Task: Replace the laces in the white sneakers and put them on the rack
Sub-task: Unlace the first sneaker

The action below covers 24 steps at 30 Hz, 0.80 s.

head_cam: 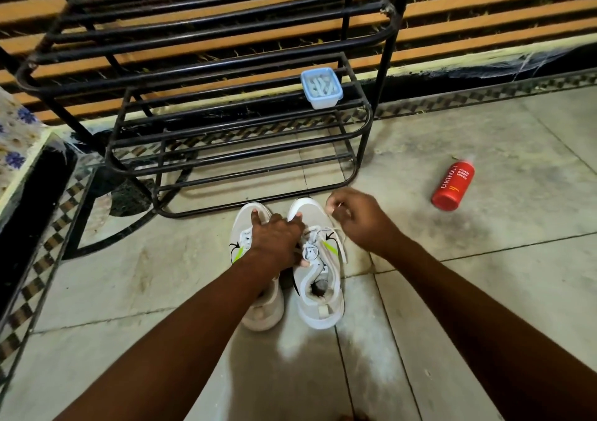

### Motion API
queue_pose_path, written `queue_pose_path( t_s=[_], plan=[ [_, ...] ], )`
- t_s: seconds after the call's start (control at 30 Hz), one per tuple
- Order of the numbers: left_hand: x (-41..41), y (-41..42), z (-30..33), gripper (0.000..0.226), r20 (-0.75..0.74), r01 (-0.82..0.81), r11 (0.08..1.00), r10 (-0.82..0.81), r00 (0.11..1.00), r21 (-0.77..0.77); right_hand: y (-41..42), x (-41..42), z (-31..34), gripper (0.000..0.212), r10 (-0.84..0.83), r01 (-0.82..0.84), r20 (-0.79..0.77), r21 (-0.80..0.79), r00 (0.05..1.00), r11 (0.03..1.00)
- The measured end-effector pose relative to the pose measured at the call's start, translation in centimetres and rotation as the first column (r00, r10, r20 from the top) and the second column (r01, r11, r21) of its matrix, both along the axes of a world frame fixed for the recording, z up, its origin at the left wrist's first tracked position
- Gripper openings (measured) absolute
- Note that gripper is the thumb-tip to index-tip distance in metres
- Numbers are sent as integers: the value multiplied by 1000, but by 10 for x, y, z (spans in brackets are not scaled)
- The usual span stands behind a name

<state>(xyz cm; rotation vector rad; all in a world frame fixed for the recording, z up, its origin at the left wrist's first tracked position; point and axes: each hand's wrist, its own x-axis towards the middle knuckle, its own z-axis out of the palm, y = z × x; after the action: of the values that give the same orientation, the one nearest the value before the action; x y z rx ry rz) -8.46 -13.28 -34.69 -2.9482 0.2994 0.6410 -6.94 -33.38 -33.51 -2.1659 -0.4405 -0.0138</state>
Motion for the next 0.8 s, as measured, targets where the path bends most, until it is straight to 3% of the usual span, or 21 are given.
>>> queue_pose_path(
  t_s=[0.1,0.23,0.4,0.53,0.63,0.73,0.8],
  plan=[
    [-2,2,1,92,2,4,1000,-4,1000,0,15,-3,-26,23,53,-76,-90,-277,995,958],
    [-4,2,0,91,8,4,1000,-3,1000,-14,30,-4,-31,44,201,-215,-94,-617,975,757],
    [-3,3,0,91,13,7,1000,-7,1000,-9,28,3,-20,39,299,-183,25,-741,954,646],
    [-3,4,-1,93,12,9,1000,-9,1000,-10,22,0,-23,24,322,-57,229,-729,919,682],
    [-4,4,-2,100,11,9,1000,-9,1000,-3,20,-4,-24,30,250,39,364,-629,897,777],
    [-4,5,-3,102,5,4,1000,-4,1000,-4,13,-3,-12,32,4,161,418,-358,908,920],
    [-3,4,-3,101,8,-2,1000,2,1000,-14,5,1,2,33,-238,305,357,-144,903,941]
  ],
)
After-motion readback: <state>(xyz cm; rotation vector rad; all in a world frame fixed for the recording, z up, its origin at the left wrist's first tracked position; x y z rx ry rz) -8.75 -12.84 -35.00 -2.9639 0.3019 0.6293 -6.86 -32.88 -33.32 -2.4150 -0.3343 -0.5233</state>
